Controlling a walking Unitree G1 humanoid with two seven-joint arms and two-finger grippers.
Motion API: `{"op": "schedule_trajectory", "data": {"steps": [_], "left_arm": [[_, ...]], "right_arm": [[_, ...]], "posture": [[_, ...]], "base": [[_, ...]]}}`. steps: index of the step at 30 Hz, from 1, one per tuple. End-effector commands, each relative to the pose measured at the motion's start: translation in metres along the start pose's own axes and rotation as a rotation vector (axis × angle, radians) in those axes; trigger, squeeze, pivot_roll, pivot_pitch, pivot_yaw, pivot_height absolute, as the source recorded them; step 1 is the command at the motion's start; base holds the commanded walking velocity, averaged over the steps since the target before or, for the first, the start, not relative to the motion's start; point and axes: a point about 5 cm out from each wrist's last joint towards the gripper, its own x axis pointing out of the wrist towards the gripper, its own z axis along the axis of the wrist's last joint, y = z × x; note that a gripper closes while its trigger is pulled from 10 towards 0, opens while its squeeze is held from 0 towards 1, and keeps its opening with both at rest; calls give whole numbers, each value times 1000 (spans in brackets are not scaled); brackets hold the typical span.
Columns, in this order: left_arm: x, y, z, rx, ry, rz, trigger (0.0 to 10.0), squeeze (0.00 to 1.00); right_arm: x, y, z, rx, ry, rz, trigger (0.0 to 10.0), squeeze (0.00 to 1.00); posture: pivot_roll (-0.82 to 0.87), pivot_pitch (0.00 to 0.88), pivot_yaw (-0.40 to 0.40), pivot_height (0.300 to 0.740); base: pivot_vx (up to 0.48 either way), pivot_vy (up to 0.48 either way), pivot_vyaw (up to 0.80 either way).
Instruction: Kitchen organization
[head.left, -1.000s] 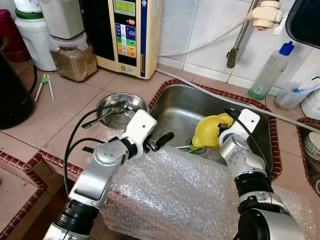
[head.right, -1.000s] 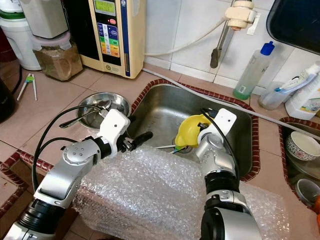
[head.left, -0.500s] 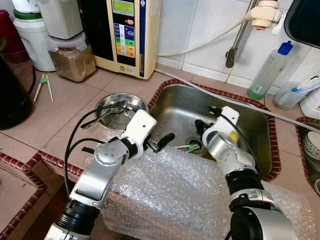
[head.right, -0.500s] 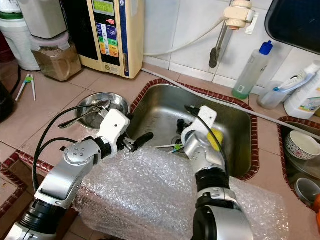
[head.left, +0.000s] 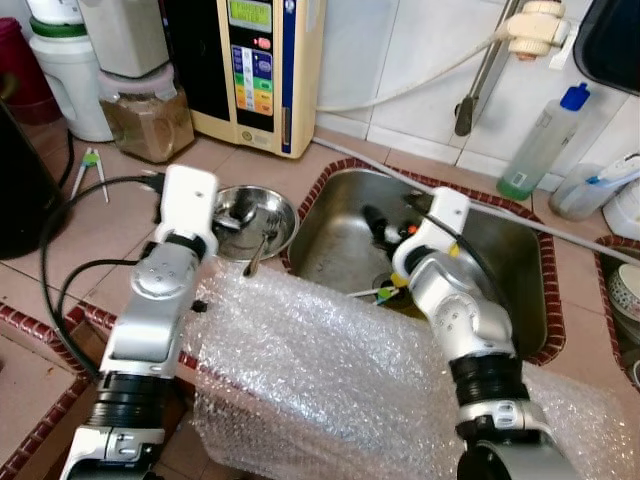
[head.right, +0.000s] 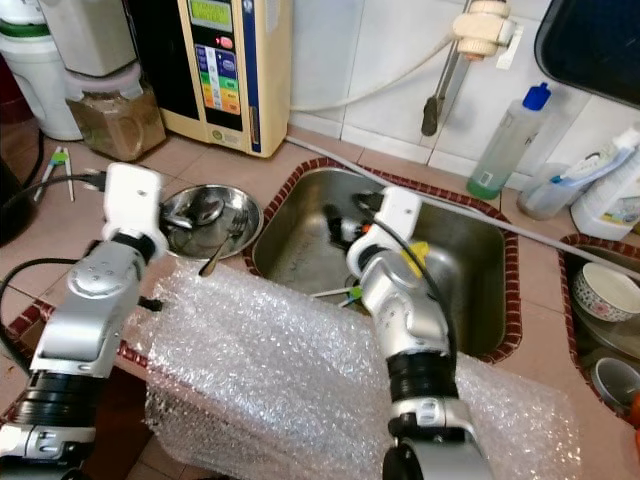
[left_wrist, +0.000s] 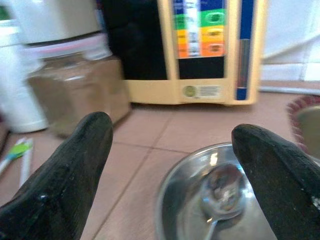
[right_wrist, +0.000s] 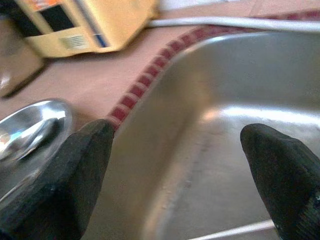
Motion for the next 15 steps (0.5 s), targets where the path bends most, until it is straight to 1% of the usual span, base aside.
{"op": "schedule_trajectory", "data": {"steps": [1,2,3,11,12,14,15], "left_arm": [[-11,2,-4,-40,-9,51,10000,1000],[-15,6,-2,-52,-38,92,10000,1000],[-19,7,0,-50,-59,105,10000,1000],[-19,7,0,-50,-59,105,10000,1000],[-25,2,-7,-73,-22,90,10000,0],[-31,-10,-23,-156,73,60,10000,0],[-31,-10,-23,-156,73,60,10000,0]], "right_arm": [[-6,9,4,-49,-13,79,10000,1000],[-8,12,4,-65,-13,108,10000,863],[-10,15,4,-82,-15,137,10000,302],[-10,15,4,-82,-15,137,10000,302],[-15,23,6,-126,-13,214,10000,0],[-23,31,8,-173,-6,301,10000,0],[-23,31,8,-173,-6,301,10000,0]], "posture": [[154,88,-64,740],[154,88,-64,740],[154,89,-65,740],[154,89,-65,740],[148,93,-68,740],[146,94,-68,740],[146,94,-68,740]], "base": [[0,0,0],[0,0,0],[0,0,0],[0,0,0],[0,0,0],[0,0,0],[0,0,0]]}}
